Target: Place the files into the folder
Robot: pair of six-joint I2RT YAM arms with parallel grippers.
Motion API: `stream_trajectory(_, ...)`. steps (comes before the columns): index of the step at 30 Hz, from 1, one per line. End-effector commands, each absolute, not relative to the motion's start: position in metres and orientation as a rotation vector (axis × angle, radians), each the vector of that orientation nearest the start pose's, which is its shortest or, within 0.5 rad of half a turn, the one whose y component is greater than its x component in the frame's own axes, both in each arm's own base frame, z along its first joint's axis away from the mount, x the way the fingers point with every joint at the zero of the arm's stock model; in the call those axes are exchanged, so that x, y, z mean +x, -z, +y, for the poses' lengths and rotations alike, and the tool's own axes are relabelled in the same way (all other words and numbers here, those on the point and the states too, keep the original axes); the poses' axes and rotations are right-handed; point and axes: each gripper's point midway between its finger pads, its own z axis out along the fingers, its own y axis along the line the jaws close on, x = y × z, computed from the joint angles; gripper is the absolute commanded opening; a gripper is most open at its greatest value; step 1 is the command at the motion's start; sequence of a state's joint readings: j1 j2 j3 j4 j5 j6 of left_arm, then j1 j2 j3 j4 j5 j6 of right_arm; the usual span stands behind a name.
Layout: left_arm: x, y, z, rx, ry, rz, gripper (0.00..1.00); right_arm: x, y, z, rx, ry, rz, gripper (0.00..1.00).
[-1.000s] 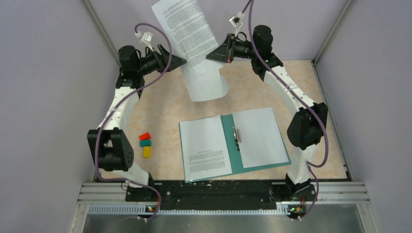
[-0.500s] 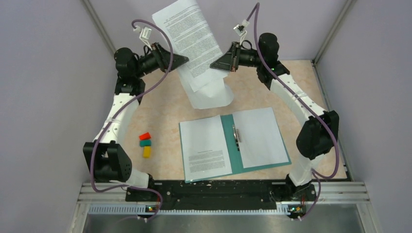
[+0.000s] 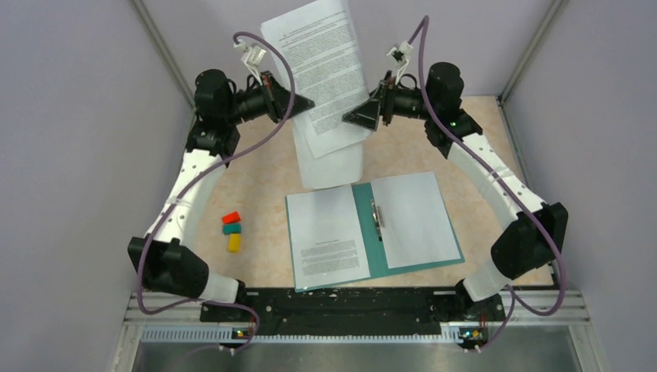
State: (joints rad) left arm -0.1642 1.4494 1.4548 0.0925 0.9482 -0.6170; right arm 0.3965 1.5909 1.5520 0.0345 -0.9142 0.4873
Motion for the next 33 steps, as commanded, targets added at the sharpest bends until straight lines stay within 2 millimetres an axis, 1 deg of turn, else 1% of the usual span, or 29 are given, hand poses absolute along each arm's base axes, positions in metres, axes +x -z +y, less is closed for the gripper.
stream_trajectory(1,0.302,-0.458,-0.221,0.726,1.086,1.468,0.0,0.331,-0.431,0.275,-0.707,-1.179,1.452,0.84)
stream_trajectory(2,0.293,-0.461,-0.221,0.754,1.063,1.453,0.0,0.33,-0.435,0.269,-0.699,-1.165,1.427,0.89)
stream_trajectory(4,0.276,-0.466,-0.223,0.811,1.041,1.421,0.0,0.326,-0.44,0.256,-0.685,-1.143,1.386,0.95)
stream_trajectory(6,0.258,-0.47,-0.224,0.872,1.026,1.385,0.0,0.323,-0.445,0.245,-0.681,-1.132,1.346,0.98)
stream_trajectory(9,0.239,-0.473,-0.224,0.925,0.974,1.355,0.0,0.316,-0.452,0.233,-0.695,-1.137,1.284,0.99)
stream_trajectory(11,0.229,-0.477,-0.223,0.949,0.948,1.326,0.0,0.308,-0.458,0.231,-0.725,-1.154,1.237,0.99)
stream_trajectory(14,0.218,-0.485,-0.221,0.981,0.901,1.294,0.0,0.294,-0.466,0.235,-0.802,-1.194,1.164,0.99)
stream_trajectory(15,0.217,-0.488,-0.22,0.986,0.887,1.291,0.0,0.287,-0.472,0.236,-0.83,-1.215,1.126,0.99)
stream_trajectory(17,0.215,-0.489,-0.218,1.001,0.869,1.299,0.0,0.272,-0.476,0.238,-0.899,-1.255,1.069,0.99)
stream_trajectory(25,0.21,-0.494,-0.219,1.023,0.882,1.3,0.0,0.23,-0.489,0.238,-1.051,-1.338,0.939,0.99)
stream_trajectory(29,0.211,-0.499,-0.223,1.026,0.913,1.289,0.0,0.228,-0.492,0.246,-1.09,-1.372,0.925,0.99)
stream_trajectory(31,0.209,-0.501,-0.225,1.036,0.931,1.28,0.0,0.237,-0.492,0.25,-1.083,-1.366,0.939,0.99)
stream_trajectory(33,0.209,-0.503,-0.225,1.039,0.93,1.274,0.0,0.252,-0.49,0.253,-1.054,-1.344,0.967,0.99)
